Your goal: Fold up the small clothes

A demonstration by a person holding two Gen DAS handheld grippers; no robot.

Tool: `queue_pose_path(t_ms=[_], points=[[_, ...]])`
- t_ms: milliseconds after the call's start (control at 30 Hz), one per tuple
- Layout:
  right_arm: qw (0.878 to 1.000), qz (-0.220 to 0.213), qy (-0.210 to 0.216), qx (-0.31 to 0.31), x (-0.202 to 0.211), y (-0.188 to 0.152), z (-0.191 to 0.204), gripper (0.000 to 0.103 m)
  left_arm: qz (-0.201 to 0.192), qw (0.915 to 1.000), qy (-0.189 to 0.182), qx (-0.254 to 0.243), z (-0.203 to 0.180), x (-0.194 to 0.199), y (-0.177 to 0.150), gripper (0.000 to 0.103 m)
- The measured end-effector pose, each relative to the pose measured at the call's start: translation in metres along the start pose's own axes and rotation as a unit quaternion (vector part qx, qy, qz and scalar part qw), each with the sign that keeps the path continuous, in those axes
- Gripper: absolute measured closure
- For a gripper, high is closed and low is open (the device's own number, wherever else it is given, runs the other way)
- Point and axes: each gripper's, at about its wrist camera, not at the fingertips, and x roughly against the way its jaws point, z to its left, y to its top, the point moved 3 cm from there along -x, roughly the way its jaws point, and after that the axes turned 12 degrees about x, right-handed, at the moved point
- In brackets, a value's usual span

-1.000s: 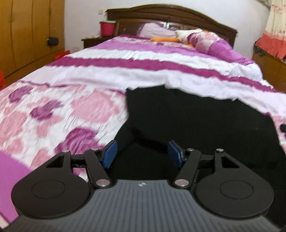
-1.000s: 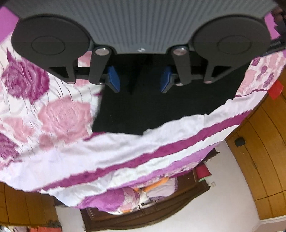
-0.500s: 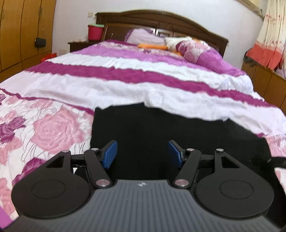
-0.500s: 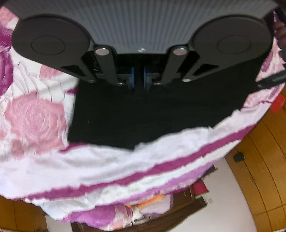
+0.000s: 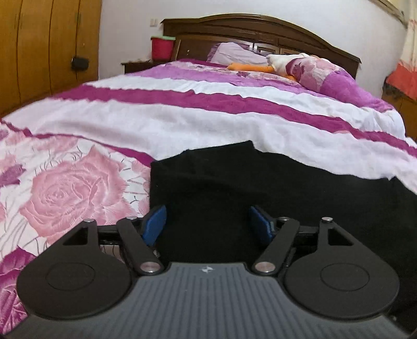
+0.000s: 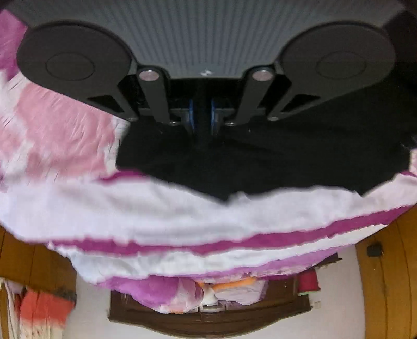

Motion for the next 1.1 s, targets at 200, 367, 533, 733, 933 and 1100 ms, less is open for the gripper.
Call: queue_pose_path(t_ms=[200,367,533,733,933,1100], points=[[1.0,-0.007,0.007,-0.023,-0.001,0.0,-0.005,0.088,0.0,1.0,0.006,-0.008,-0.001,-0.003,-0.003,0.024],[0.999,-0.003,0.011,-0.047,0.032,-0.004,-0.004,0.067,0.007,0.9999,-0.008,-0.005,0.005,0.02,-0.005,0.024],[0.998,-0.008,0.044,-0.042,0.083,-0.024,0.003,0.055,0.016,0.9996,-0.019,0.013,0.028,0.061,-0.012,0.024],[0.999,-0.01,0.039,-0.036,0.138,-0.061,0.01,0.055,0.026,0.9996,-0.008,0.001,0.056,0.11,-0.031,0.024],[0.998,-0.007,0.024,-0.051,0.175,-0.089,0.007,0.055,0.037,0.9993,0.002,0.003,0.08,0.161,-0.056,0.024],[0.997,-0.008,0.028,-0.067,0.198,-0.104,0.004,0.055,0.053,0.9986,-0.003,-0.006,0.089,0.195,-0.074,0.024]])
